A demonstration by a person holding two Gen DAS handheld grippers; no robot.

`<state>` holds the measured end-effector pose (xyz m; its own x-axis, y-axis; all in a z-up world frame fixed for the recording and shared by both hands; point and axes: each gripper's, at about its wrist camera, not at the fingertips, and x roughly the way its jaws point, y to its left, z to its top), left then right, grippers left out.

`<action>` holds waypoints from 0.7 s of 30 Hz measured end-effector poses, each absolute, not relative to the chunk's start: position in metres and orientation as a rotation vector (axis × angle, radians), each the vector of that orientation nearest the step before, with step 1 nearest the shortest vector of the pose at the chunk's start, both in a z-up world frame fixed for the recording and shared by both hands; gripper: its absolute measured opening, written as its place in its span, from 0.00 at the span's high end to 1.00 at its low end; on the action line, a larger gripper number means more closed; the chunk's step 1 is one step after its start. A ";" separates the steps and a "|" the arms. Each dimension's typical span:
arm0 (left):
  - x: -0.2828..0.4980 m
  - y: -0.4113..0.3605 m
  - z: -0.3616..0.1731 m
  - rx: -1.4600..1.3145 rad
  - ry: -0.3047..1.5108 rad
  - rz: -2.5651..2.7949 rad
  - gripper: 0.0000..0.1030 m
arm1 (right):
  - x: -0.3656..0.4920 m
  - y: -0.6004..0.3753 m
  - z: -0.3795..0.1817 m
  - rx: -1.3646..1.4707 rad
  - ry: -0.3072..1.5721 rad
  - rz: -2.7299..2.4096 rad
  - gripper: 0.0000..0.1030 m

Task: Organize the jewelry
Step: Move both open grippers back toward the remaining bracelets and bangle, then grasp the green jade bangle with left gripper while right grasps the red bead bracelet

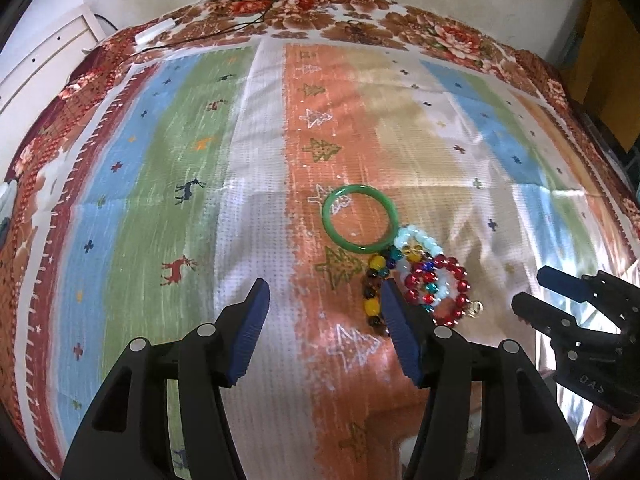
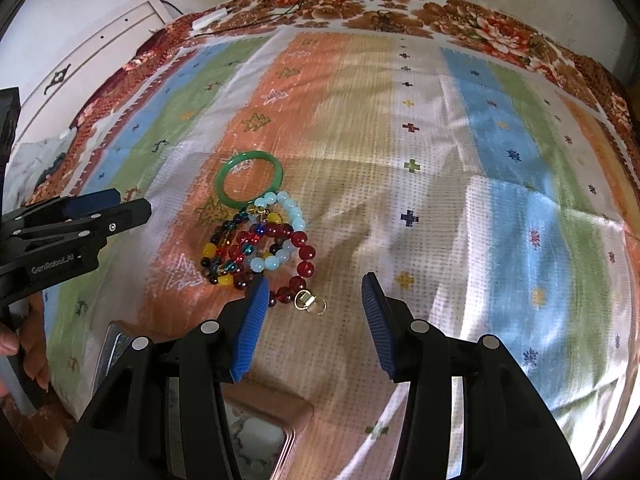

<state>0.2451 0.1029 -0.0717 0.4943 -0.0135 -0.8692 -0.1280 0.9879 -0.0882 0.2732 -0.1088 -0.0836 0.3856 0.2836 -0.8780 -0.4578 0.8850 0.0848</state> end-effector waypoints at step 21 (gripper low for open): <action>0.289 0.108 -0.101 -0.160 1.106 0.066 0.42 | 0.306 -0.095 -0.113 -0.222 1.155 0.471 0.53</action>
<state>0.2894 0.1076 -0.1014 0.4481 -0.0268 -0.8936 -0.1323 0.9866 -0.0960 0.3059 -0.0947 -0.1132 0.3208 0.2432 -0.9154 -0.4668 0.8815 0.0706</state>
